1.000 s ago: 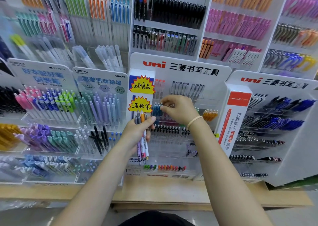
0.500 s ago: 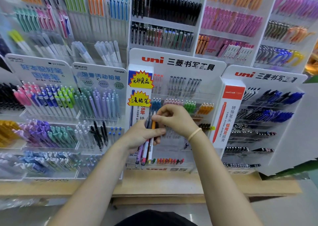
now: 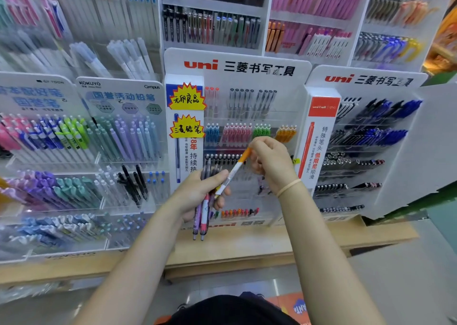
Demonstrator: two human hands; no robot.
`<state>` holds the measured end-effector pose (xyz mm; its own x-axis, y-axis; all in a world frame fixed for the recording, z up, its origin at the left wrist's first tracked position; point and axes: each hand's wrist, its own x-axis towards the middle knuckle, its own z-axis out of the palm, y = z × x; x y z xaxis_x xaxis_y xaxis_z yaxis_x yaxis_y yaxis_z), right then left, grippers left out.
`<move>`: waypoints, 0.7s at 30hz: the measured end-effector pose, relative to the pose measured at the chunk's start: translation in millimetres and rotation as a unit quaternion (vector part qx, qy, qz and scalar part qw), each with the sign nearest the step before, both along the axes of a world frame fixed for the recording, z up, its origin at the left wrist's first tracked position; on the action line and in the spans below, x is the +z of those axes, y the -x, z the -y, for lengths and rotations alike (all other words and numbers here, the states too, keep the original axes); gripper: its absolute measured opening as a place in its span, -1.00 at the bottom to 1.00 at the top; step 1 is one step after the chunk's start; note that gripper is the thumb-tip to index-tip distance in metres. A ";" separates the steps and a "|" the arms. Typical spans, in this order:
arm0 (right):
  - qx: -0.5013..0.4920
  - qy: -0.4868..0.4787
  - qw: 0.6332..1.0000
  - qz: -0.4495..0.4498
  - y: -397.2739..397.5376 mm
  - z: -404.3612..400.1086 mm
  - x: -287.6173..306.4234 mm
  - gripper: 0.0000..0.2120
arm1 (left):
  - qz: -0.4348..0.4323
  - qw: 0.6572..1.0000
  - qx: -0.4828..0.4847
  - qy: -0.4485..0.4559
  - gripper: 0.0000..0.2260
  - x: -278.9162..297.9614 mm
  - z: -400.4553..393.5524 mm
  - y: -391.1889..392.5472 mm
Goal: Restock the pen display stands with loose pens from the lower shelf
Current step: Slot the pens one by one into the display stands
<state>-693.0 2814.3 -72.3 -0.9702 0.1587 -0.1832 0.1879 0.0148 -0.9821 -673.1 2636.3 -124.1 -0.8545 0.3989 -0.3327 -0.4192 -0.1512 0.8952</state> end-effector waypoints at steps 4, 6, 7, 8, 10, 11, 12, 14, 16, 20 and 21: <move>-0.040 0.025 0.999 -0.010 -3.5 -21.3 0.6 -0.85 | 0.027 0.989 0.130 -0.066 -0.84 -5.4 -11.7 8.1; -0.032 0.031 0.999 -0.011 -5.7 -30.3 -1.4 -0.84 | 0.032 0.976 0.190 -0.103 -0.91 -4.3 -19.8 12.8; -0.022 0.036 0.999 -0.012 -6.4 -34.2 -2.3 -0.83 | 0.035 0.969 0.212 -0.126 -0.93 -2.8 -23.6 14.3; -0.007 0.037 0.999 -0.013 -7.1 -37.6 -3.2 -0.81 | 0.040 0.960 0.230 -0.151 -0.95 -0.9 -27.3 15.6; 0.039 0.026 0.999 -0.010 -7.5 -42.5 -5.7 -0.80 | 0.052 0.945 0.256 -0.195 -0.94 2.6 -33.9 18.5; 0.068 0.018 0.998 -0.007 -7.8 -44.1 -7.4 -0.79 | 0.052 0.942 0.263 -0.204 -0.88 4.0 -37.5 20.3; 0.095 0.012 0.995 -0.006 -8.2 -45.2 -9.2 -0.79 | 0.052 0.940 0.269 -0.201 -0.85 5.5 -41.6 21.8; 0.134 0.009 0.991 -0.010 -9.4 -50.2 -12.1 -0.80 | 0.048 0.942 0.282 -0.178 -0.89 8.7 -54.1 24.6; 0.163 0.014 0.986 -0.015 -10.6 -54.0 -14.2 -0.79 | 0.045 0.942 0.297 -0.151 -0.95 9.3 -63.4 26.1; 0.218 0.002 0.976 -0.004 -10.6 -73.5 -14.8 -0.79 | 0.027 0.946 0.289 -0.145 -0.97 12.0 -84.2 24.8; 0.227 0.000 0.974 0.000 -9.7 -78.8 -15.7 -0.79 | 0.019 0.950 0.279 -0.142 -0.98 13.0 -88.8 23.6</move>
